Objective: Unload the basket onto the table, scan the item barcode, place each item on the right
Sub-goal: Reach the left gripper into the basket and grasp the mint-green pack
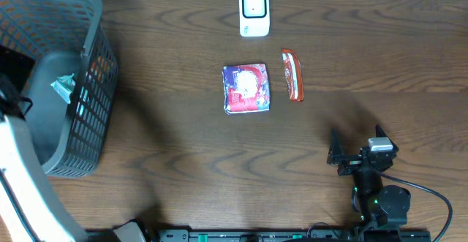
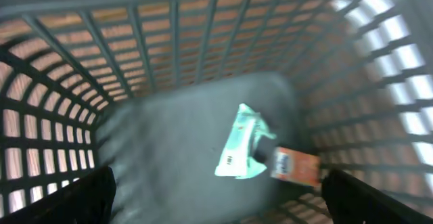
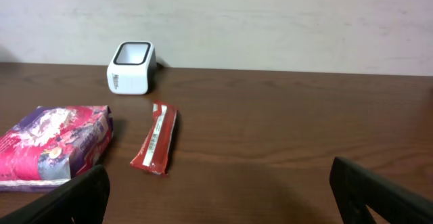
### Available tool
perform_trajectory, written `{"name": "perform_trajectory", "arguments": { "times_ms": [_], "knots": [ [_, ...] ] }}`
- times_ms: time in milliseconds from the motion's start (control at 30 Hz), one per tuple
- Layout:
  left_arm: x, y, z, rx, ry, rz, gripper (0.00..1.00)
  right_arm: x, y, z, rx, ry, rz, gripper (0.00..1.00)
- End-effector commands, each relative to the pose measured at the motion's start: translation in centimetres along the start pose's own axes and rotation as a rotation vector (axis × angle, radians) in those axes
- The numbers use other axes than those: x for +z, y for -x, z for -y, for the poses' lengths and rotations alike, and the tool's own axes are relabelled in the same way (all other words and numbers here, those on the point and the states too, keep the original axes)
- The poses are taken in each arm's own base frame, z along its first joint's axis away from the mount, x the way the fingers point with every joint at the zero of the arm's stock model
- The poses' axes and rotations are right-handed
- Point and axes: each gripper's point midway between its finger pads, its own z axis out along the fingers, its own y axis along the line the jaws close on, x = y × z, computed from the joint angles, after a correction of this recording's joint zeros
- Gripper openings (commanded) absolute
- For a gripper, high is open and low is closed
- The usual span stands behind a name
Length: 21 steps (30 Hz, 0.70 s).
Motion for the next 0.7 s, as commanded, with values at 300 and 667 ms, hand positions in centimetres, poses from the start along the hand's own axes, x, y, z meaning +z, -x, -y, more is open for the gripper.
{"name": "perform_trajectory", "arguments": {
  "times_ms": [300, 667],
  "knots": [
    [12.3, -5.4, -0.2, 0.046, 0.182, -0.253, 0.88, 0.0, 0.0, 0.2, 0.014, -0.011, 0.000, 0.99],
    [19.6, -12.2, 2.9, 0.133, 0.083, -0.476, 0.88, 0.0, 0.0, 0.2, 0.014, -0.011, 0.000, 0.99]
  ]
}}
